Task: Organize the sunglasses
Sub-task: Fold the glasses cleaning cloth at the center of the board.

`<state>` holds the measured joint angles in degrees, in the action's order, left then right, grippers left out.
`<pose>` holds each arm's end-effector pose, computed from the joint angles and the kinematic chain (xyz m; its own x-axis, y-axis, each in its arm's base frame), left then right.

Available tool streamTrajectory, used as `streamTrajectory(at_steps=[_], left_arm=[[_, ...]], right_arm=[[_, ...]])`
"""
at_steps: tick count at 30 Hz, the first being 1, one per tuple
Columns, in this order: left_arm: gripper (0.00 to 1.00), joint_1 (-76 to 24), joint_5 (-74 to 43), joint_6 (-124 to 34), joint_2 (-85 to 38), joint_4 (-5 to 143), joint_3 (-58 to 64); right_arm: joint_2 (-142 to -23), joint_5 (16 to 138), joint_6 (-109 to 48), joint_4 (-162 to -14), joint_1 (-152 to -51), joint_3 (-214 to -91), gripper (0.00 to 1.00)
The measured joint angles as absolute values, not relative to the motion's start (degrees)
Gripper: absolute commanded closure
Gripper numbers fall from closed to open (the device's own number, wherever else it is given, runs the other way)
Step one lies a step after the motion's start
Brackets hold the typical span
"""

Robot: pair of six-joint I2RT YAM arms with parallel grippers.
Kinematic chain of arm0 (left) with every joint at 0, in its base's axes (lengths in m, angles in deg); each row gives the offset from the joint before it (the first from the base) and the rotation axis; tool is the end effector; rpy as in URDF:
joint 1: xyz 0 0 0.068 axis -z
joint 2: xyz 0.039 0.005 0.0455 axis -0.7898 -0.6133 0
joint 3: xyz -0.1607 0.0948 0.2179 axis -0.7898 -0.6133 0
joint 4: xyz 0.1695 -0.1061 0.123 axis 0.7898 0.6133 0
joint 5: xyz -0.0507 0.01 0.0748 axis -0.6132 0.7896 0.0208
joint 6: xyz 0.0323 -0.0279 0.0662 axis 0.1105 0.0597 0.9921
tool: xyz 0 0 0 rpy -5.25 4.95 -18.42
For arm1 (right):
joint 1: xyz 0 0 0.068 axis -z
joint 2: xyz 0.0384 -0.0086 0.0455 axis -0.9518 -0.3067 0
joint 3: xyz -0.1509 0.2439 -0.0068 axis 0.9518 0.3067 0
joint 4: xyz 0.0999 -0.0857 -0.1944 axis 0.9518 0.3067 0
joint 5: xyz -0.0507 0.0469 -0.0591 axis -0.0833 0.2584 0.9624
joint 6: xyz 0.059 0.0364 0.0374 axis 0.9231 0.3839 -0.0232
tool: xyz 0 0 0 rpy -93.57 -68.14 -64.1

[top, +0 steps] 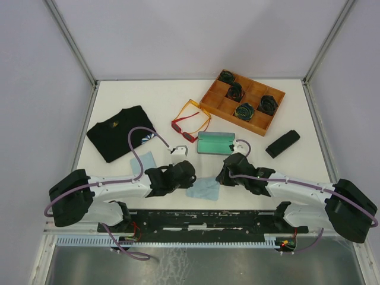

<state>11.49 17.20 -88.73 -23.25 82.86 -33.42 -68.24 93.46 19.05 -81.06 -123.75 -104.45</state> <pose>0.1307 -0.2013 0.1880 -0.7708 -0.1219 -0.6253 0.1231 0.9345 -0.3339 0.1393 0.1600 0.1761 -0.8458 0.2620 -0.4647 -0.0144 0.8596 0.5108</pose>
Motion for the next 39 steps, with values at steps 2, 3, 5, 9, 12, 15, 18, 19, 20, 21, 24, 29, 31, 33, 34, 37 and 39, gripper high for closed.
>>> streamTrajectory(at_steps=[2,3,5,9,12,15,18,19,20,21,24,29,31,33,34,37,39], left_arm=[[0.81,11.9,16.7,-88.8,-23.3,82.9,-33.6],[0.8,12.1,16.5,-89.0,-23.3,82.9,-33.6],[0.78,12.7,16.4,-90.1,-23.6,82.9,-33.6],[0.72,14.2,16.4,-93.0,-23.9,83.0,-33.9],[0.68,15.2,16.4,-95.5,-23.9,83.2,-34.4],[0.66,15.8,16.5,-97.1,-24.0,83.1,-35.0],[0.65,15.8,16.5,-98.5,-24.5,83.1,-35.2],[0.64,15.8,16.5,-99.0,-24.7,83.1,-35.2],[0.64,15.8,16.5,-99.3,-24.8,83.1,-35.3],[0.64,15.8,16.5,-99.7,-24.9,83.1,-35.3],[0.64,15.9,16.5,-100.4,-24.9,83.1,-35.4],[0.64,15.9,16.4,-100.5,-25.7,83.1,-35.5],[0.64,15.9,16.3,-100.5,-26.4,83.2,-35.5],[0.63,15.9,16.3,-100.5,-27.0,83.2,-35.5],[0.63,15.9,16.3,-100.5,-27.2,83.2,-35.5],[0.62,16.1,16.3,-100.5,-27.7,83.0,-35.5],[0.61,16.1,16.3,-100.5,-27.8,82.9,-35.5]], right_arm=[[-68.5,93.9,19.3,-81.2,-123.8,-104.4,1.0],[-68.7,94.1,19.3,-81.3,-123.8,-104.4,1.0],[-69.0,94.3,19.3,-81.2,-123.8,-104.4,1.0],[-69.0,94.4,19.3,-81.3,-123.8,-104.4,1.0],[-69.0,94.4,19.3,-81.4,-123.8,-104.4,1.0],[-69.0,94.4,19.4,-81.4,-123.8,-104.4,1.0],[-69.0,94.4,19.4,-81.4,-123.8,-104.4,1.0],[-69.0,94.4,19.4,-81.4,-123.8,-104.4,1.0],[-69.0,94.4,19.4,-81.4,-123.8,-104.4,1.0],[-69.0,94.4,19.4,-81.4,-123.8,-104.4,1.0],[-69.0,94.4,19.4,-81.4,-123.8,-104.4,1.0],[-69.0,94.4,19.4,-81.4,-123.7,-104.4,1.0],[-69.0,94.4,19.4,-81.4,-123.7,-104.4,1.0],[-69.0,94.4,19.4,-81.4,-123.7,-104.4,1.0],[-69.0,94.4,19.4,-81.4,-123.7,-104.4,1.0],[-69.0,94.4,19.4,-81.4,-123.7,-104.4,1.0],[-69.0,94.4,19.4,-81.4,-123.7,-104.4,1.0]])
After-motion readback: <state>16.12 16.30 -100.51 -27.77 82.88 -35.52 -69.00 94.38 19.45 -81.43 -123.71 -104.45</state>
